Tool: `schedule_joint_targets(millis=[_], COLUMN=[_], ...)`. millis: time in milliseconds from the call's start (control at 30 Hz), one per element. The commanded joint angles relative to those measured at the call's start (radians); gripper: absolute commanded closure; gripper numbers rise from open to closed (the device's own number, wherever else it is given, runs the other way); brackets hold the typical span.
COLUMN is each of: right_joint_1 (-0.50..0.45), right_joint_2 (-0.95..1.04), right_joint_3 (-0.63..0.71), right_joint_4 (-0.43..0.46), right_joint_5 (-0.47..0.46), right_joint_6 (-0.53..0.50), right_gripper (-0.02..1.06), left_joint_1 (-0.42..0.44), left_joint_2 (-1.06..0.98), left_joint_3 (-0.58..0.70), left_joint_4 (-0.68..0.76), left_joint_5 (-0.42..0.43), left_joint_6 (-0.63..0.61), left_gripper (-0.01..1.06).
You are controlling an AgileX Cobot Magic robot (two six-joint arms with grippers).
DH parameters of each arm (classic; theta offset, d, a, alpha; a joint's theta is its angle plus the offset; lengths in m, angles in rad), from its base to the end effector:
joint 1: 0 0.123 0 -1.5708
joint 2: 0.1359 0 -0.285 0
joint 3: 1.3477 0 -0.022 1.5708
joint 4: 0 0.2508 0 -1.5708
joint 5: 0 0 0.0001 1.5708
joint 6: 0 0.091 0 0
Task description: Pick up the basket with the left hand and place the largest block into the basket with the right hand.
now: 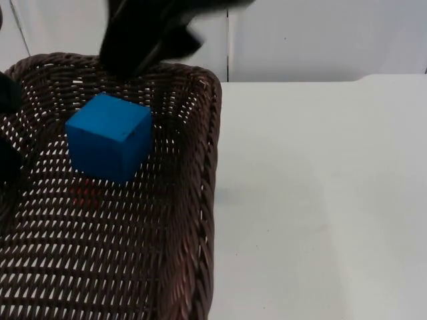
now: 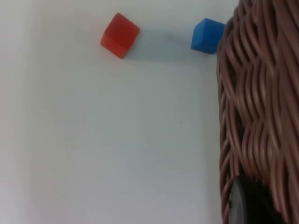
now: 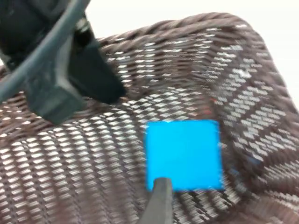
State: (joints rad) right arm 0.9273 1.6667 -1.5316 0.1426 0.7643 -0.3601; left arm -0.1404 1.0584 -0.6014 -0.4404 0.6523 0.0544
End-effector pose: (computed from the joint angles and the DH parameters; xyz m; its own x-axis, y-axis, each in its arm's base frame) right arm 0.2206 0.3091 0.3449 -0.2066 -0.6967 -0.6869 -0.9196 0.3781 -0.1070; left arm 0.1812 -0.0494 0.2451 -0.8652 -0.1697 -0.4718 0.0211 0.9278 -0.3724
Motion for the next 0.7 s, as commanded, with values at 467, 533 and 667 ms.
schedule_joint_targets(millis=[467,533,667], right_joint_1=[-0.001,-0.001,-0.001], right_joint_2=[-0.348,-0.410,-0.466], right_joint_3=[0.332,0.392,0.434], right_joint_4=[-0.091,-0.091,-0.089], right_joint_5=[-0.057,-0.091,-0.121], right_joint_6=[0.145,0.185,0.197], right_gripper=[0.33,0.33,0.33], left_joint_1=[0.002,0.002,0.002], left_joint_2=[-0.011,-0.011,-0.011], left_joint_3=[-0.002,-0.002,-0.002], left_joint_4=[-0.011,-0.009,-0.009], left_joint_5=[-0.038,-0.041,-0.060], left_joint_6=[-0.002,0.011,0.028], left_gripper=[1.05,1.05,1.05])
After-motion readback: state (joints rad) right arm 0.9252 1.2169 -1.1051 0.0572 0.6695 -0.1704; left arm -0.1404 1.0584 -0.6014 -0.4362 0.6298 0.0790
